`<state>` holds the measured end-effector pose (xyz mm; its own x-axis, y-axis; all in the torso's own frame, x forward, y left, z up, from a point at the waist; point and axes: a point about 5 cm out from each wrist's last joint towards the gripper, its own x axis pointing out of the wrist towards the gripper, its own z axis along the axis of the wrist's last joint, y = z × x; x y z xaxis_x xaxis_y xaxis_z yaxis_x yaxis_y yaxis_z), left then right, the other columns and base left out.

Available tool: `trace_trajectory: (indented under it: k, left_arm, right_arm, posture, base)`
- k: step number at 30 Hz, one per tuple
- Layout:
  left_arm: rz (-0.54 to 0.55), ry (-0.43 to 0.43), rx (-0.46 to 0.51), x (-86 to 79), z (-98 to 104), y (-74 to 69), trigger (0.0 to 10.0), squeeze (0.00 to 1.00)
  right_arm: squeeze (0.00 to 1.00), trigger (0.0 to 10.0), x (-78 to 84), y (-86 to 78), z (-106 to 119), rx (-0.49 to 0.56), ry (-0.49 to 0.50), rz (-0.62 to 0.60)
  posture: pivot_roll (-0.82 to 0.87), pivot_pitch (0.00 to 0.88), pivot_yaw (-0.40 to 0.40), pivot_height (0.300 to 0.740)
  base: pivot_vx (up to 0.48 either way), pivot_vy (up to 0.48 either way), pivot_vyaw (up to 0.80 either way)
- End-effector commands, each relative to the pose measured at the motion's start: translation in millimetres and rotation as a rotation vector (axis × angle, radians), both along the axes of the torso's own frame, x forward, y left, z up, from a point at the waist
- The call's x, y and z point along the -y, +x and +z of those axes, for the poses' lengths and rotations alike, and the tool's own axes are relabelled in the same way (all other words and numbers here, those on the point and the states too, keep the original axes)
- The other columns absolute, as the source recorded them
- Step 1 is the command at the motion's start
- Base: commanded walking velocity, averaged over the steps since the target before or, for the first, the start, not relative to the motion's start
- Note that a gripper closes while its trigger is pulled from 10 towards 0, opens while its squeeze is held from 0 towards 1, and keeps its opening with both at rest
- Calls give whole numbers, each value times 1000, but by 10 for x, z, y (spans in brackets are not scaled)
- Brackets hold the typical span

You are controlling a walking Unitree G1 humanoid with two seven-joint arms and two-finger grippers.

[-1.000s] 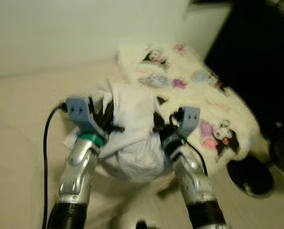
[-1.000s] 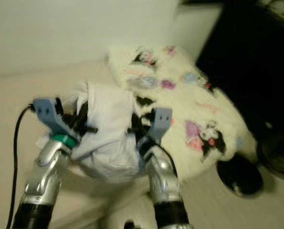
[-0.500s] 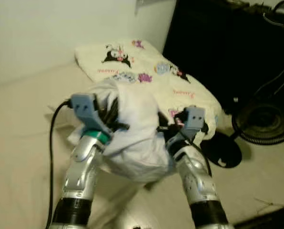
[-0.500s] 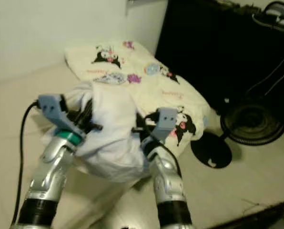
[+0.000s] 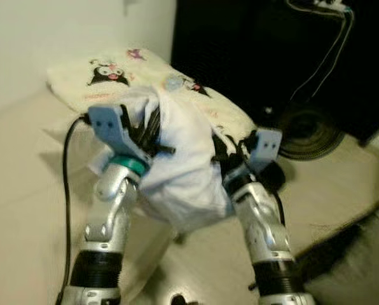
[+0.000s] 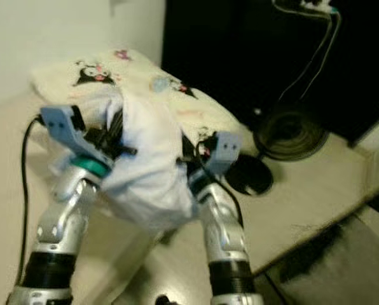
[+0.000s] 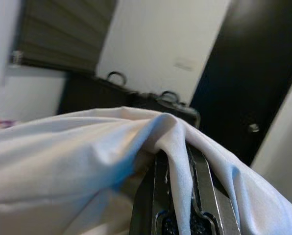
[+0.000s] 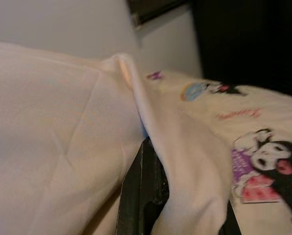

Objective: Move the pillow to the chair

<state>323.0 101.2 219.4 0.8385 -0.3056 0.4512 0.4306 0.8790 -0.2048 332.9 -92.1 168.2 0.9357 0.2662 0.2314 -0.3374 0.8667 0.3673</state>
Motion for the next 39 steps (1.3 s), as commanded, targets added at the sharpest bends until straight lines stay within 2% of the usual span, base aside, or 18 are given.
trace_trajectory:
  k: [1,27,29,39]
  left_arm:
    - [-83,34,-9,211,-32,-23,10000,0]
    - [-139,21,-29,234,-59,-65,10000,0]
    - [-137,78,-87,223,-216,-66,10000,0]
    - [-164,104,-128,231,-331,-116,10000,0]
  right_arm:
    - [0,10000,-81,-12,190,87,17,28]
    - [0,10000,-81,-34,116,60,7,29]
    - [0,10000,-96,-50,48,41,-12,34]
    - [0,10000,-92,-86,-18,22,-19,37]
  posture:
    - [-22,10,-25,740]
    - [-18,6,-25,740]
    - [-22,4,-22,740]
    - [-24,0,-22,740]
  base:
    - [0,0,-800]
    - [0,0,-800]
    - [0,0,-800]
    - [0,0,-800]
